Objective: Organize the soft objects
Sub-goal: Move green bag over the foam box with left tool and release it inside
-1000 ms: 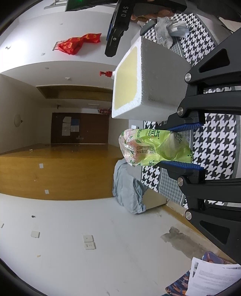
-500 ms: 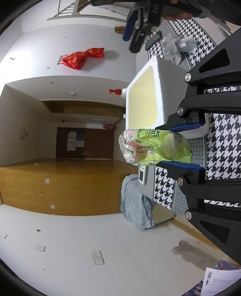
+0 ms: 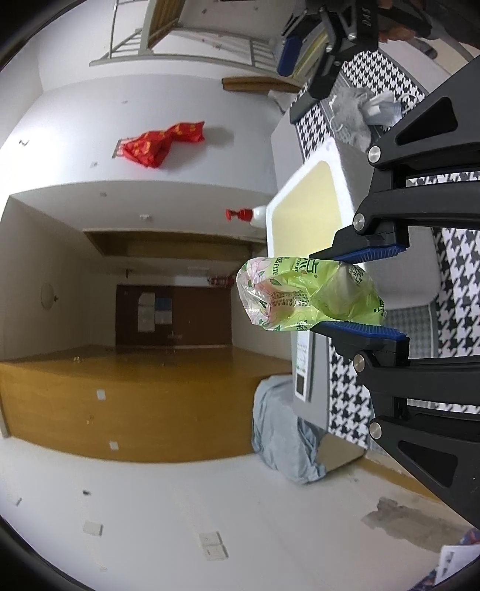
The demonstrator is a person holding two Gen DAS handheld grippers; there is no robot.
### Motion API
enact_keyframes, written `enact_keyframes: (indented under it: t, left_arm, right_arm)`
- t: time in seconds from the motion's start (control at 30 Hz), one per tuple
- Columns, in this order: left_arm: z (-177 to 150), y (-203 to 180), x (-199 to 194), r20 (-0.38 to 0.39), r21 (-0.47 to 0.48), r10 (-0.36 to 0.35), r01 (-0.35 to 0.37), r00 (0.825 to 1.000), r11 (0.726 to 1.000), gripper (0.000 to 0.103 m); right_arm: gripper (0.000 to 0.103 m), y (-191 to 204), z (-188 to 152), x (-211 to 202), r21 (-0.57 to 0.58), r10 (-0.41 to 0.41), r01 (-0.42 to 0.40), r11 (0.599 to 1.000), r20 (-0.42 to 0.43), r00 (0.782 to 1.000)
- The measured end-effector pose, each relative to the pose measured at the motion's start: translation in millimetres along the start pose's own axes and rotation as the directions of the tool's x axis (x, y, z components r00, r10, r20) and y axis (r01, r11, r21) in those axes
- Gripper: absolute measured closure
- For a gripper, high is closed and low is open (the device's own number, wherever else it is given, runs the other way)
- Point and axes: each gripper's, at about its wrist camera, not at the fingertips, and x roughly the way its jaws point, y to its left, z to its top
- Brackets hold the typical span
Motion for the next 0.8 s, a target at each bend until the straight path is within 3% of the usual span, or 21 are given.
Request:
enact_keyframes:
  t: [0.43,0.8]
  left_arm:
    - [13,-24,37,-0.052,0.048,-0.095,0.098,0.994,0.994,0.073]
    - [19,-32,69,-0.105,0.05,-0.117,0.123,0.988,0.991,0.073]
  right_arm:
    - [0.0,-26,-24,-17,0.055,-0.111,0.113,0.992,-0.024,0.993]
    - [0.0,-45,-36,-27,0.083,-0.188,0.191,0.978,-0.047,0.981]
